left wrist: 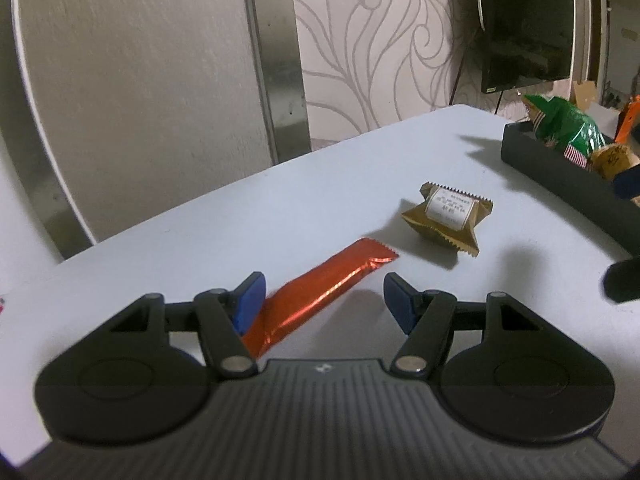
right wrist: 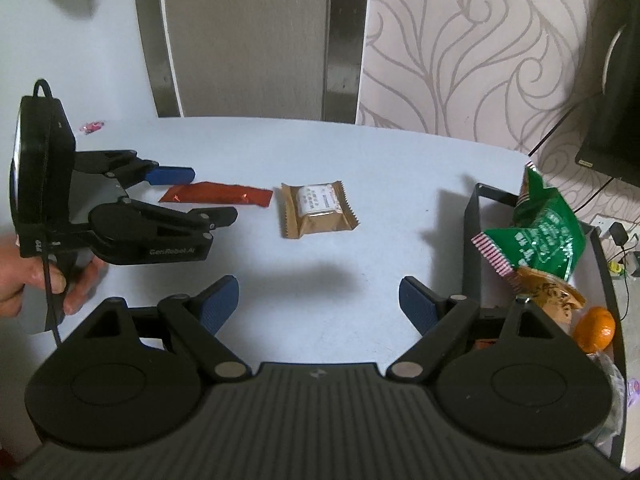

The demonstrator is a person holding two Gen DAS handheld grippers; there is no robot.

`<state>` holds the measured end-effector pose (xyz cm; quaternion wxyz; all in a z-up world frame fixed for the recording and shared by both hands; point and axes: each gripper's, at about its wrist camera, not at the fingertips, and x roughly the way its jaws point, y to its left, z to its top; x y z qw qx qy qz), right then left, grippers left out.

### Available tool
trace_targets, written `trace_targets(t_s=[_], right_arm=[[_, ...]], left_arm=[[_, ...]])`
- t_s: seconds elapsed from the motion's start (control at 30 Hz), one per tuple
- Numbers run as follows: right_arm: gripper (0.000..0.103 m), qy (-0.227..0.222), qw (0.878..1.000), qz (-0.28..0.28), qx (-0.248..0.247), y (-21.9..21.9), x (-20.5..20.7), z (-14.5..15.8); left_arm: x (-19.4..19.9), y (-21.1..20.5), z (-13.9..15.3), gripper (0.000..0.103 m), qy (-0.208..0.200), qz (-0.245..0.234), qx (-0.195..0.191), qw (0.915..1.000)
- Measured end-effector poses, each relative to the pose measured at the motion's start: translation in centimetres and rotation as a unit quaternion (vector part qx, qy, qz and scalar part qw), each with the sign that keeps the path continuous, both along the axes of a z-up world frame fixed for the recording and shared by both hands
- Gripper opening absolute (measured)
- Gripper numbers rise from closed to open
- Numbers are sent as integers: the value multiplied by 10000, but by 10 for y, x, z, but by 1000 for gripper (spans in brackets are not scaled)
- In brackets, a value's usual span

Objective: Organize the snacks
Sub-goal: 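Move the left gripper to the orange-red stick packet while the right approaches the brown square candy, then grasp the orange-red stick packet with the left gripper while the right grasps the brown square candy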

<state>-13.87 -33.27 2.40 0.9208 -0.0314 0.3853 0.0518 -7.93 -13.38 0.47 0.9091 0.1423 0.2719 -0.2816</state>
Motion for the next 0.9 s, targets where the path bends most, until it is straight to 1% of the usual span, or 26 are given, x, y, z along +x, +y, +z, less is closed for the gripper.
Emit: trace_targets(t_s=[0.1, 0.27, 0.37, 0.6, 0.77, 0.83, 0.87, 0.9], right_arm=[[90, 43, 9999, 98, -72, 7, 11, -4], [90, 92, 9996, 184, -179, 13, 36, -13], [90, 102, 9997, 176, -142, 12, 54, -19], [90, 17, 9998, 145, -155, 11, 91, -33], [90, 80, 9998, 150, -51, 8, 117, -42], [88, 163, 9996, 229, -12, 9, 125, -45], [84, 242, 9994, 253, 12, 10, 129, -47], [76, 342, 9990, 290, 43, 10, 132, -49]], left_arm=[[1, 2, 0, 67, -47, -15, -29, 10000], [5, 0, 0, 67, -173, 29, 37, 9998], [11, -4, -3, 67, 60, -63, 135, 9999], [13, -2, -3, 67, 205, -192, 25, 9996], [13, -3, -4, 65, 270, -319, -25, 9991], [13, -2, -3, 64, 291, -348, -42, 9990], [12, -2, -3, 62, 304, -374, -66, 9988], [12, -2, -3, 59, 311, -402, -82, 9987]])
